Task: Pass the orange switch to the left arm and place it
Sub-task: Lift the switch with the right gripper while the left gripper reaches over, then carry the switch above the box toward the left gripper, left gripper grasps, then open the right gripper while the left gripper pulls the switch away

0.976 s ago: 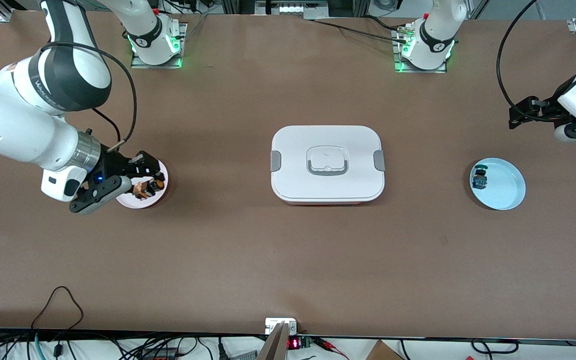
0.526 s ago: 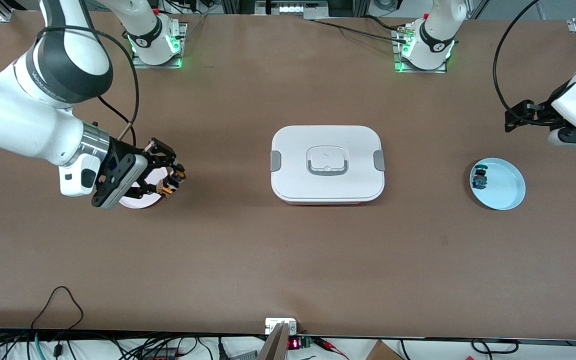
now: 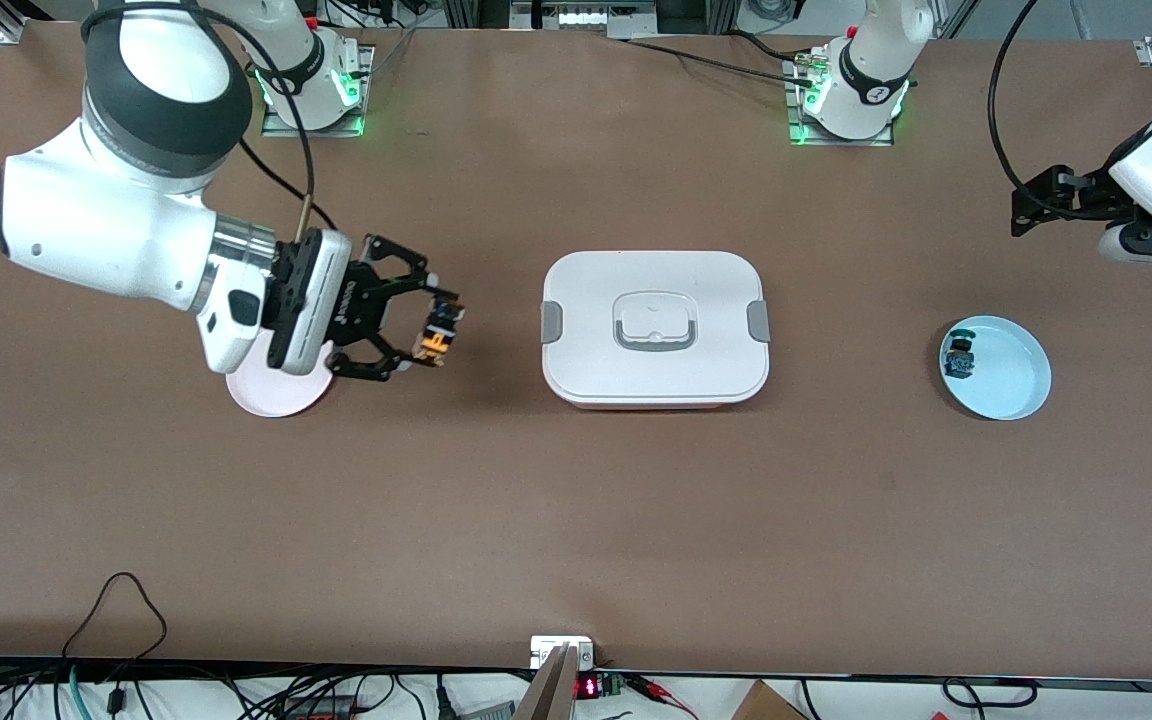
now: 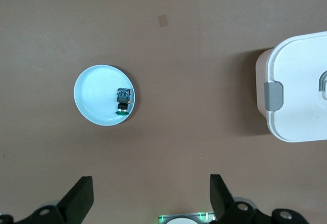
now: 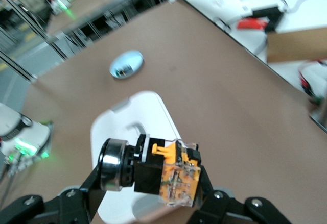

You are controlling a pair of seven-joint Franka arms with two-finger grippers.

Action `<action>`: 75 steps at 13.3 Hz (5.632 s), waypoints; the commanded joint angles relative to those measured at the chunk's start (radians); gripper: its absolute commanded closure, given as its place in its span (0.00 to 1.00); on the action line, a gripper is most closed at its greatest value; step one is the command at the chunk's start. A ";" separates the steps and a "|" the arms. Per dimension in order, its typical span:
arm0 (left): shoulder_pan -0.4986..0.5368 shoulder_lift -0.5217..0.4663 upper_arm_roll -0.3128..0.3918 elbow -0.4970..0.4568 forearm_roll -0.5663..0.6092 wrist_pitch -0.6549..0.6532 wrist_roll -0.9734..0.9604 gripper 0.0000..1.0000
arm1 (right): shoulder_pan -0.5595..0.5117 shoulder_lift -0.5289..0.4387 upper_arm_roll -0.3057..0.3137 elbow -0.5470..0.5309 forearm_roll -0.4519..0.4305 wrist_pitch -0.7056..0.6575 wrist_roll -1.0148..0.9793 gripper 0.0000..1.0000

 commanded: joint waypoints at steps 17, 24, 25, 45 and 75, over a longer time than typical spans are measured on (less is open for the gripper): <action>0.082 0.098 -0.198 -0.286 -1.448 0.297 -0.053 0.00 | 0.228 0.137 -0.005 0.041 0.695 0.046 -0.597 1.00; 0.077 0.110 -0.300 -0.306 -1.477 0.438 -0.059 0.00 | 0.259 0.157 -0.008 0.058 0.799 0.075 -0.656 1.00; 0.071 0.112 -0.306 -0.317 -1.507 0.440 -0.058 0.02 | 0.261 0.157 -0.008 0.058 0.801 0.075 -0.654 1.00; 0.017 0.159 -0.321 -0.300 -1.541 0.553 0.013 1.00 | 0.275 0.155 -0.013 0.057 0.802 0.073 -0.650 0.92; 0.462 0.199 -0.308 -0.249 0.133 0.122 0.039 1.00 | 0.227 0.109 -0.444 -0.077 0.513 -0.210 -0.333 0.00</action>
